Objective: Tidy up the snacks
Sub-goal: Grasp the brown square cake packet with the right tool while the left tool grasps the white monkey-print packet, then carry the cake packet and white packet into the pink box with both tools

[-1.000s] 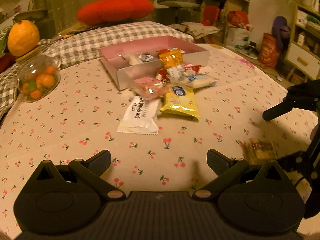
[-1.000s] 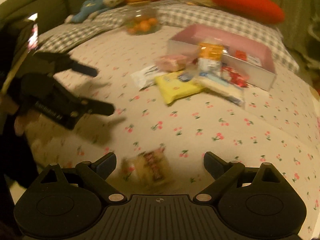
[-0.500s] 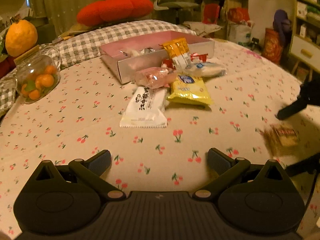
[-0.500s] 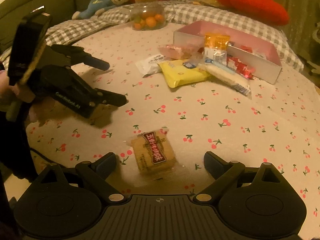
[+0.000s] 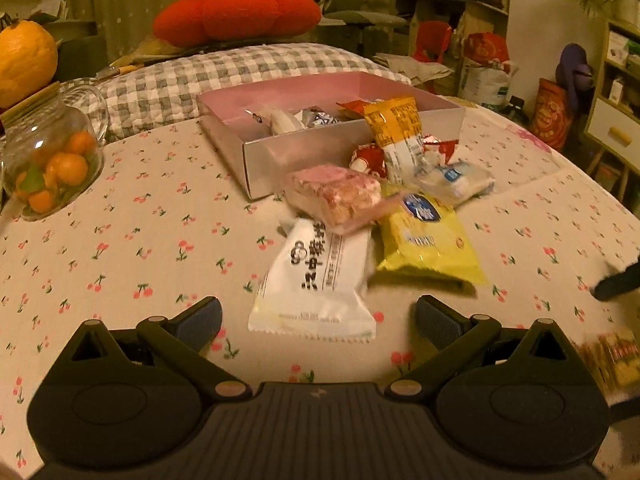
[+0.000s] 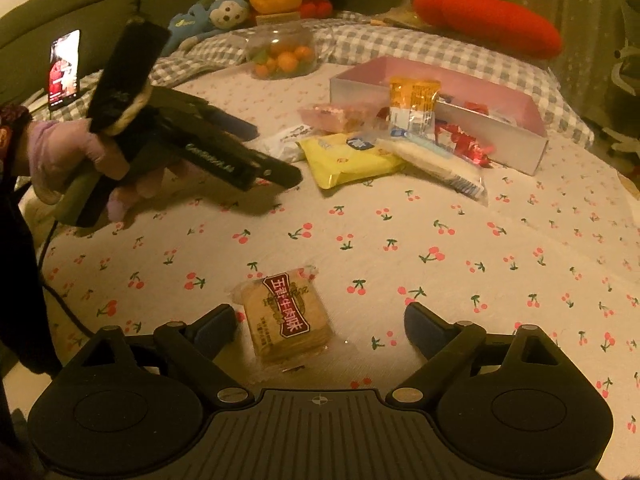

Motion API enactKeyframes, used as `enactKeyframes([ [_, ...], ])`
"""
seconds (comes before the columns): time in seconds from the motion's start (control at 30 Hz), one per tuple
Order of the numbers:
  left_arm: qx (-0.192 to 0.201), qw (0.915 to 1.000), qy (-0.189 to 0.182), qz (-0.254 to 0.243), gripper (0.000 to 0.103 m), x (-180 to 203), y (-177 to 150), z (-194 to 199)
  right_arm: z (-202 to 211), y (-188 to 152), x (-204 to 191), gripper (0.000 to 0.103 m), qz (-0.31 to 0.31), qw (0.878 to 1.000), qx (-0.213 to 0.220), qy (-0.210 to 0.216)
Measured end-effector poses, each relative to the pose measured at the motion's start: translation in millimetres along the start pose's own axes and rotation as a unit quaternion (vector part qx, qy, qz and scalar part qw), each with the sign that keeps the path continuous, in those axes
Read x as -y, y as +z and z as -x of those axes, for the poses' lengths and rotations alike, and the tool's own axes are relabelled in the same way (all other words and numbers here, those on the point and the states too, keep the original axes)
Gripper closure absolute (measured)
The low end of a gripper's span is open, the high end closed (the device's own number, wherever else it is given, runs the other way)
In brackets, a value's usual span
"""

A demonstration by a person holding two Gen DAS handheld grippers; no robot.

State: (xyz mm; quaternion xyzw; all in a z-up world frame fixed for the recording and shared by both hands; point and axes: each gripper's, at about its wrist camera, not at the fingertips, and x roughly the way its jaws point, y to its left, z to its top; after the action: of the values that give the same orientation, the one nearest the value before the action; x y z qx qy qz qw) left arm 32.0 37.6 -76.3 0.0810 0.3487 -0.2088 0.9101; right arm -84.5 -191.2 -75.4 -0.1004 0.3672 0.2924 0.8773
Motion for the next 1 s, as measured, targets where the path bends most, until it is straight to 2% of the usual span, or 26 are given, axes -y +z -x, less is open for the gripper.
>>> enactKeyframes([
  [0.13,0.005,1.0000,-0.002,0.000,0.000,0,2,-2,2,-1,1,0.019,0.001,1.000,0.005,-0.001],
  [0.23,0.008,1.0000,-0.003,0.000,0.006,-1,4,-2,3,-1,1,0.025,0.002,1.000,0.008,-0.001],
  [0.33,0.012,0.9999,-0.009,-0.007,0.019,-1,6,-2,4,0,-1,0.034,0.007,1.000,0.011,0.003],
  [0.4,0.014,0.9997,-0.013,-0.011,0.032,-1,8,-2,3,1,-3,0.041,0.011,1.000,0.012,0.005],
  [0.5,0.016,0.9995,-0.017,-0.019,0.048,1,10,0,2,2,-3,0.051,0.014,1.000,0.013,0.007],
  [0.6,0.012,0.9996,-0.017,-0.021,0.051,0,11,1,1,4,-4,0.062,0.014,1.000,0.015,0.004],
  [0.7,0.005,0.9997,-0.015,-0.019,0.052,-2,11,4,0,6,-3,0.068,0.013,1.000,0.019,-0.004],
  [1.0,-0.011,0.9999,0.002,-0.002,0.054,-10,3,16,-7,15,6,0.071,-0.005,0.999,0.017,-0.043],
])
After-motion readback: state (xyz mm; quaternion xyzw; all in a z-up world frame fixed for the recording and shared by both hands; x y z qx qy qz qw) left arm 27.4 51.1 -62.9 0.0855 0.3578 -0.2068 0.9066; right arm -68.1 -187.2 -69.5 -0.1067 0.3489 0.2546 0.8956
